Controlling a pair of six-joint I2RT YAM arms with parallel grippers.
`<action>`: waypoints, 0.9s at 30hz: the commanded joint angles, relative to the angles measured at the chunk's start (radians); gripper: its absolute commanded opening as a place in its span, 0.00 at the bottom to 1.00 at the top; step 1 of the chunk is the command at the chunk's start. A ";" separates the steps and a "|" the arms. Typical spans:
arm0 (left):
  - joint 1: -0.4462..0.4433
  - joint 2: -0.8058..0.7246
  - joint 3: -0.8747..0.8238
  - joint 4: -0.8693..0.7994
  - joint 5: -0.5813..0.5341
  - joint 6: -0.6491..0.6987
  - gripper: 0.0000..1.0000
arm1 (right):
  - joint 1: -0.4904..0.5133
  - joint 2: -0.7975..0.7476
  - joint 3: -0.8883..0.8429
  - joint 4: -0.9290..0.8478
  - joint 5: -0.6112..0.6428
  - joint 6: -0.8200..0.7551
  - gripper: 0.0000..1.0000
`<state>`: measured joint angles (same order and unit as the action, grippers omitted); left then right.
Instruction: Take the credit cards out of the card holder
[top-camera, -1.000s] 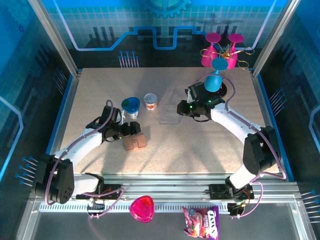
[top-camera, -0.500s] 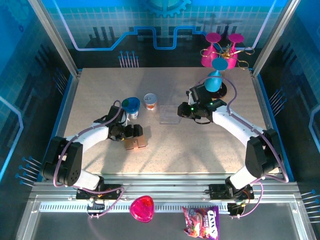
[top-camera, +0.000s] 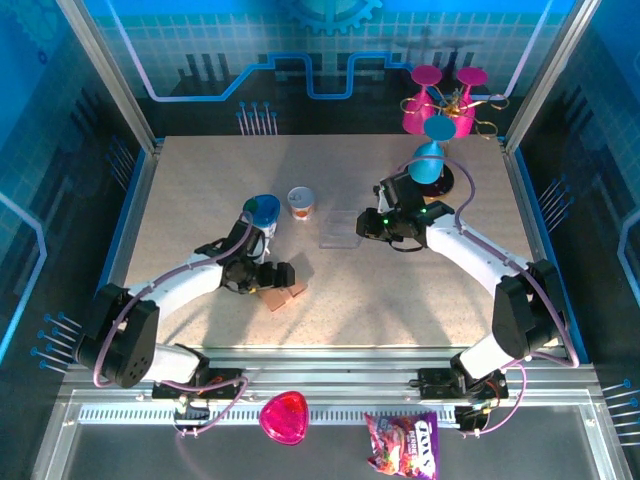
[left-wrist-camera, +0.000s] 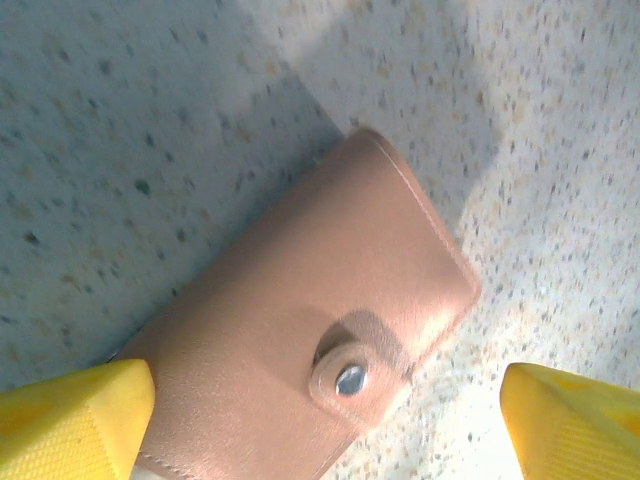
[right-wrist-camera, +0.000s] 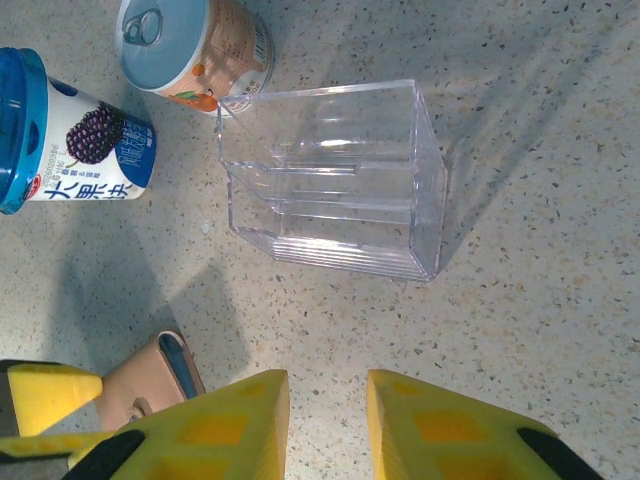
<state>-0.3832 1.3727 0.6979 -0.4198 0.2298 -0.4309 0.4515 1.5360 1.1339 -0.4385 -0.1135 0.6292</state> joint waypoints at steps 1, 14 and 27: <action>-0.050 -0.016 -0.026 -0.085 -0.010 -0.074 0.91 | 0.009 -0.021 -0.013 0.007 -0.015 0.008 0.27; -0.174 0.008 0.117 -0.222 -0.223 -0.165 0.93 | 0.008 0.003 -0.002 0.009 -0.029 0.001 0.27; -0.175 0.280 0.301 -0.263 -0.284 -0.208 0.99 | 0.006 -0.016 -0.002 -0.008 -0.007 -0.003 0.28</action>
<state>-0.5529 1.6211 0.9653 -0.6361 -0.0261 -0.6056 0.4515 1.5356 1.1313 -0.4335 -0.1314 0.6285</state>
